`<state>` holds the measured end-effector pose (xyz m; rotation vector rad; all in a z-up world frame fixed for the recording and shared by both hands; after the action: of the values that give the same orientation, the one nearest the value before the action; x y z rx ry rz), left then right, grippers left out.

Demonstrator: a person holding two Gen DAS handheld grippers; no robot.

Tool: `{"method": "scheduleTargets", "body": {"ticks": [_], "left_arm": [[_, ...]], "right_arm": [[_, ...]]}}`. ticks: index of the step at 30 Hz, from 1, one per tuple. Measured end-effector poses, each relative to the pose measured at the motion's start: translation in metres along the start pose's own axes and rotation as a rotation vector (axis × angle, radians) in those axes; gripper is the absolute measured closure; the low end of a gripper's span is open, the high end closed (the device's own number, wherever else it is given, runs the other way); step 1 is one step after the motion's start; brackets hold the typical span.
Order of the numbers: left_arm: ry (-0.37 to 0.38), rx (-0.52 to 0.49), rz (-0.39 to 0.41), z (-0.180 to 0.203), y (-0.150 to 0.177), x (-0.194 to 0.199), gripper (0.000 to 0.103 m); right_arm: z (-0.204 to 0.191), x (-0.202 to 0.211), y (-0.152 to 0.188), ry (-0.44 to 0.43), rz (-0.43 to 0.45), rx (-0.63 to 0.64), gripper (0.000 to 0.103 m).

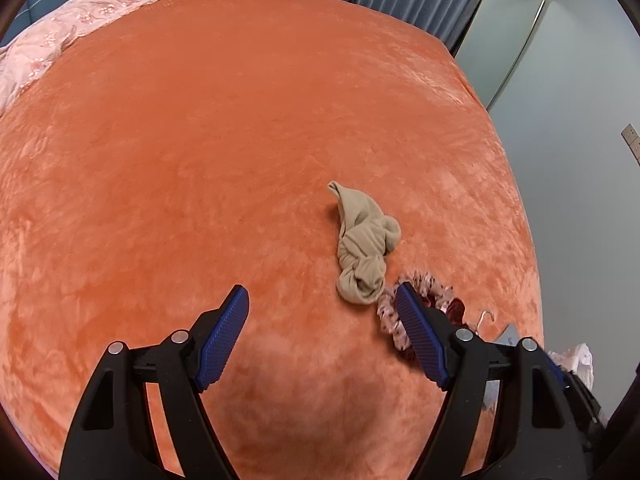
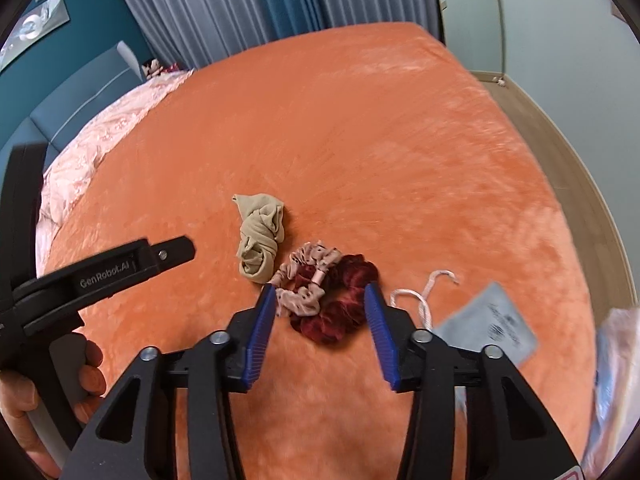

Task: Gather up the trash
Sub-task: 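Grasp the beige sock with the left tool while the right tool grasps the pink scrunchie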

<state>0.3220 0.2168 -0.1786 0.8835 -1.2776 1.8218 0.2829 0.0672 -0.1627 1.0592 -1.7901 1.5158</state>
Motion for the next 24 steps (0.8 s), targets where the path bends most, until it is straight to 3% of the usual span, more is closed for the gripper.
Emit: {"method": "scheduleTargets", "body": {"ticks": [7, 10, 13, 15, 24], "left_arm": [[0.036, -0.023, -0.048, 0.018, -0.013, -0.044, 0.032], [0.054, -0.036, -0.075, 0.025, -0.014, -0.062, 0.040], [0.078, -0.036, -0.104, 0.029, -0.012, -0.076, 0.055], [0.093, -0.030, -0.123, 0.028, -0.009, -0.083, 0.071], [0.127, 0.000, -0.086, 0.031, -0.008, -0.050, 0.081]], "right_arm": [[-0.006, -0.048, -0.004, -0.018, -0.060, 0.001, 0.073], [-0.006, -0.063, 0.000, -0.022, -0.087, -0.002, 0.083], [-0.006, -0.071, 0.004, -0.026, -0.103, -0.003, 0.090], [-0.005, -0.070, 0.006, -0.032, -0.100, -0.001, 0.095], [-0.003, -0.018, 0.001, -0.075, -0.022, -0.038, 0.097]]}}
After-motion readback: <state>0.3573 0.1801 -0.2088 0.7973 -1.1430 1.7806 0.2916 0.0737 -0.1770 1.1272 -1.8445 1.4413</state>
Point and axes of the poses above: each gripper's, at about its wrist camera, not at the fingertips, and x roughly against the way its jaws point, z to its right, y to its underside, the point moved 8 cm from there along -x, roughly the way its jaws point, and after that the axes turned 1 degree about y, right-handed, at the moved point
